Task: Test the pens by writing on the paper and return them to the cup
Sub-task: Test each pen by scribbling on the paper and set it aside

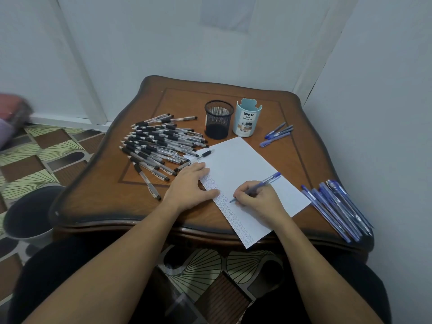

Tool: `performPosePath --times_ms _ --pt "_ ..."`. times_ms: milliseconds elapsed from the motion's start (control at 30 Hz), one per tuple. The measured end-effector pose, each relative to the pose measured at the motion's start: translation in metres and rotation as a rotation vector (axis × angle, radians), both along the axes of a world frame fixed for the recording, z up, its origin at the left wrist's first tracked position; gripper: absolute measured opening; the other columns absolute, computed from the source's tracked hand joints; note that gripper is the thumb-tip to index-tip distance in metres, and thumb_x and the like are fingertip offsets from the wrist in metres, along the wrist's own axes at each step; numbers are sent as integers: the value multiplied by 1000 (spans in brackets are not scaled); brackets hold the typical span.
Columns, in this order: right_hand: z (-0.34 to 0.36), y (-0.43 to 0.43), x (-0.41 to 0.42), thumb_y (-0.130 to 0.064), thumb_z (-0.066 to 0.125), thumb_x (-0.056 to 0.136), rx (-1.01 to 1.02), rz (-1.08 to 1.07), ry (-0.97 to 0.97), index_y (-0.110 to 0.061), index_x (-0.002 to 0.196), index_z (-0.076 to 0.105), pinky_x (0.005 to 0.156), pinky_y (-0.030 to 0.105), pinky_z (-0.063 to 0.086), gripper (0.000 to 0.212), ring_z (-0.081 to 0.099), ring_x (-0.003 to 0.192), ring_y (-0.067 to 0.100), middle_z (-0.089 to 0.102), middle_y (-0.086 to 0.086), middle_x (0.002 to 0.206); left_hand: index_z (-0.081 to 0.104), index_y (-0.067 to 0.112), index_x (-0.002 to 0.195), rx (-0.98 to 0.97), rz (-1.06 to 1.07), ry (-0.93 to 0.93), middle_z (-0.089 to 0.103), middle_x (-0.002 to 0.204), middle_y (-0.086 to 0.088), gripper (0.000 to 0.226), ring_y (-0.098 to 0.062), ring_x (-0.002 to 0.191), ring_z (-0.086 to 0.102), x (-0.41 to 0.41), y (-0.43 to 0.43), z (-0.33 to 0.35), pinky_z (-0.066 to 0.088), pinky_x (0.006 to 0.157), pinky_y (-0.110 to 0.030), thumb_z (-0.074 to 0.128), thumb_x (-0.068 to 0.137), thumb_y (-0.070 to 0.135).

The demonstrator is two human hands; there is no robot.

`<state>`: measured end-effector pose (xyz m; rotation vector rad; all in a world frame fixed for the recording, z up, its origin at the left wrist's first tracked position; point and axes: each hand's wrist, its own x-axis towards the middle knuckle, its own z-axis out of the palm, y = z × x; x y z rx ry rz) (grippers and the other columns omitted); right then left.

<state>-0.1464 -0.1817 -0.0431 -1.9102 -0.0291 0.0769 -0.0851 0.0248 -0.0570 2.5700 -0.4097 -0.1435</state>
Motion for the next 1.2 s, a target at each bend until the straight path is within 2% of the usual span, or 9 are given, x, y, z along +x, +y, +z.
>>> performPosePath --times_ms 100,333,667,867,1200 --pt "3 -1 -1 -3 66 84 -52 36 -18 -16 73 68 59 14 40 17 51 65 0 65 -8 68 40 23 147 3 1 6 26 159 5 79 -13 146 20 0 0 1 16 117 -33 65 81 59" --pt "-2 3 -4 -1 63 82 -60 10 -43 -13 63 59 53 18 32 23 42 57 3 55 -10 56 40 23 147 5 4 6 27 158 6 79 -13 146 20 0 0 1 17 117 -34 65 81 59" --pt "-3 3 -4 0 63 82 -73 14 -62 -6 66 58 52 19 31 18 41 58 5 53 -7 58 40 24 147 11 16 10 27 158 7 79 -13 146 20 -1 -1 3 17 118 -35 65 81 59" --pt "-3 2 -4 0 61 83 -53 10 -46 -11 63 54 53 22 31 23 40 57 5 48 -10 54 40 24 147 13 13 12 27 159 7 78 -12 146 19 -2 -1 4 17 117 -35 64 82 59" --pt "-6 1 -4 -2 64 85 -47 -23 -51 -14 63 56 52 17 32 27 41 55 1 50 -12 54 39 24 148 15 11 25 26 159 7 79 -12 146 19 -1 -1 4 17 117 -35 64 82 59"
